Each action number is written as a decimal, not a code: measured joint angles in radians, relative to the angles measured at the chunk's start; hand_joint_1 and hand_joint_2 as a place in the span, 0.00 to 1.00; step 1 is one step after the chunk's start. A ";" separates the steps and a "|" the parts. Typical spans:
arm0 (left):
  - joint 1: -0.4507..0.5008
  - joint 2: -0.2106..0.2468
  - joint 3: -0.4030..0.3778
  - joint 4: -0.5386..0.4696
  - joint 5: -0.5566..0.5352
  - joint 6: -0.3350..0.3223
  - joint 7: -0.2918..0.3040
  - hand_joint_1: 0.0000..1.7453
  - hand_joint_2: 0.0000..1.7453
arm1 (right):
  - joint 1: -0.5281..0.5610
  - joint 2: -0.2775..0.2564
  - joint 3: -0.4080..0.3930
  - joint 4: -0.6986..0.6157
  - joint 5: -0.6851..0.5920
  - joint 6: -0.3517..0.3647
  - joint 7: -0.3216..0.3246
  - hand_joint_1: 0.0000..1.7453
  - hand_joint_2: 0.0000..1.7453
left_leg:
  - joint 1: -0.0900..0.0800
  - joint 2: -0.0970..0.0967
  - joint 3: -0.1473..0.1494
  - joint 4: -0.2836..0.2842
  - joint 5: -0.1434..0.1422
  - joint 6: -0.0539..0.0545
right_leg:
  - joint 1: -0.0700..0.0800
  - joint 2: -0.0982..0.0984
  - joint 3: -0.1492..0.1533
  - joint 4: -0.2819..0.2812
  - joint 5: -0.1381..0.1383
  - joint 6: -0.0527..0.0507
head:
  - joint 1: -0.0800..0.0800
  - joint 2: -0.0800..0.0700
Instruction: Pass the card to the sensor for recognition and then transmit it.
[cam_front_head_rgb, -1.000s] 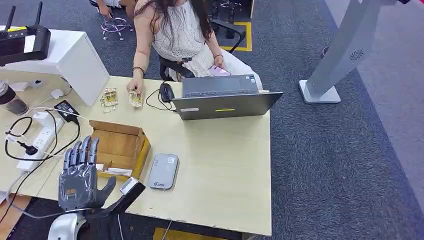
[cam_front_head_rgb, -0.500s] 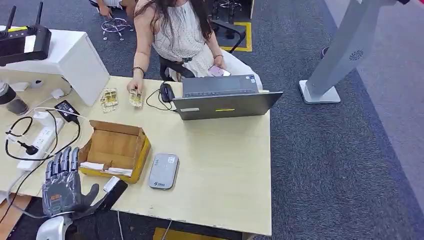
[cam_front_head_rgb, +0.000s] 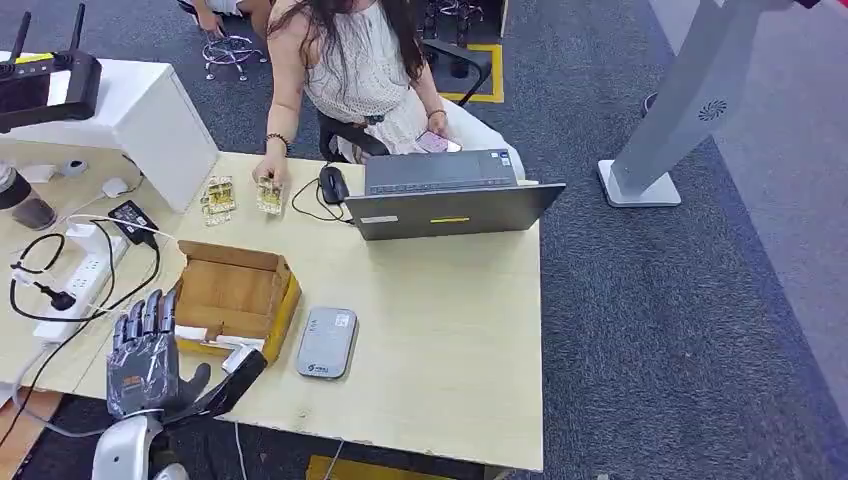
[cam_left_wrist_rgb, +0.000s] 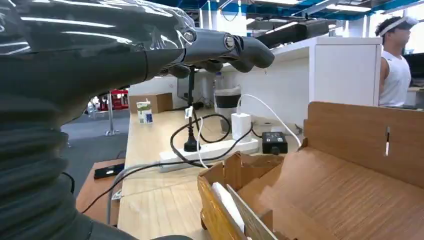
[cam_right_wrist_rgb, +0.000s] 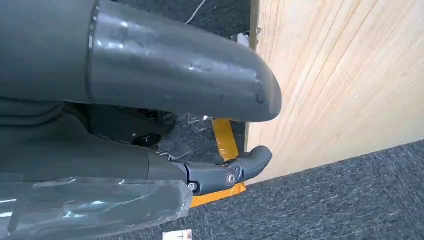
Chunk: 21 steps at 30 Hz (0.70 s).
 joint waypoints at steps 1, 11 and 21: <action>-0.004 0.000 -0.001 0.006 0.000 -0.003 0.000 0.00 1.00 | -0.001 0.000 0.000 0.000 0.002 0.000 0.000 0.00 0.00 | 0.000 0.000 0.000 0.000 0.000 0.000 | 0.000 0.000 0.000 0.000 0.000 0.000 | 0.000 0.000; -0.039 0.001 -0.049 0.051 0.002 -0.034 0.015 0.00 1.00 | -0.005 0.000 0.000 0.000 0.012 0.000 0.003 0.00 0.00 | 0.000 0.000 0.000 0.000 0.000 0.000 | 0.000 0.000 0.000 0.000 0.000 0.000 | 0.000 0.000; -0.048 0.003 -0.072 0.058 0.011 -0.056 0.021 0.00 1.00 | -0.007 0.000 0.000 0.000 0.018 0.000 0.008 0.00 0.00 | 0.000 0.000 0.000 0.000 0.000 0.000 | 0.000 0.000 0.000 0.000 0.000 0.000 | 0.000 0.000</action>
